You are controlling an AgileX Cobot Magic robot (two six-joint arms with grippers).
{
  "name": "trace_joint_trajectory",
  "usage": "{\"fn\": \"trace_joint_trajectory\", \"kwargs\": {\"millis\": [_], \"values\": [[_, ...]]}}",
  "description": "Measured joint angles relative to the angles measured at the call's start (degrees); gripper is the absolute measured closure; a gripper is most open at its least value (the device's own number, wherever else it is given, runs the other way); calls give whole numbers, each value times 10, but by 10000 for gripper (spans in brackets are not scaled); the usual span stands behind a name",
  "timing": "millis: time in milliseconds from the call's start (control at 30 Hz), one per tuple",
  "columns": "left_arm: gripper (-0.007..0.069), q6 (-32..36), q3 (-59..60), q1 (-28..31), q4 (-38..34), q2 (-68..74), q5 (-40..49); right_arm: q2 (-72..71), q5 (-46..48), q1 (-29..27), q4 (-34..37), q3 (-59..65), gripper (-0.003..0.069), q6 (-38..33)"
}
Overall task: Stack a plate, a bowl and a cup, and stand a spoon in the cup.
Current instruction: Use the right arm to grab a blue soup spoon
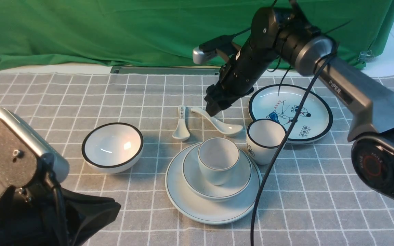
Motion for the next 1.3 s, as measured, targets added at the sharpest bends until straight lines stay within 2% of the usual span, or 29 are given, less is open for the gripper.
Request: {"fn": "trace_joint_trajectory", "kwargs": {"millis": [600,767,900,933,967,1000,1100,1300], "values": [[615,0,0,0,-4,0,1,53,-52,-2,24,-6,155,-28],[615,-1,0,0,-5,0,1,56,-54,-2,20,-9,181,-41],[615,-1,0,0,-5,0,1,57,-54,3,-5,-11,239,-34],[615,-1,0,0,-6,0,1,57,-58,9,-34,-11,289,-20],[615,-1,0,0,-7,0,1,57,-58,10,-37,-11,295,-17],[615,-1,0,0,-8,0,1,57,-58,14,-53,-11,334,-5],[615,-1,0,0,-9,0,1,57,-58,18,-61,-11,393,9],[615,-1,0,0,-9,0,1,57,-56,20,-67,-11,449,35]]}}
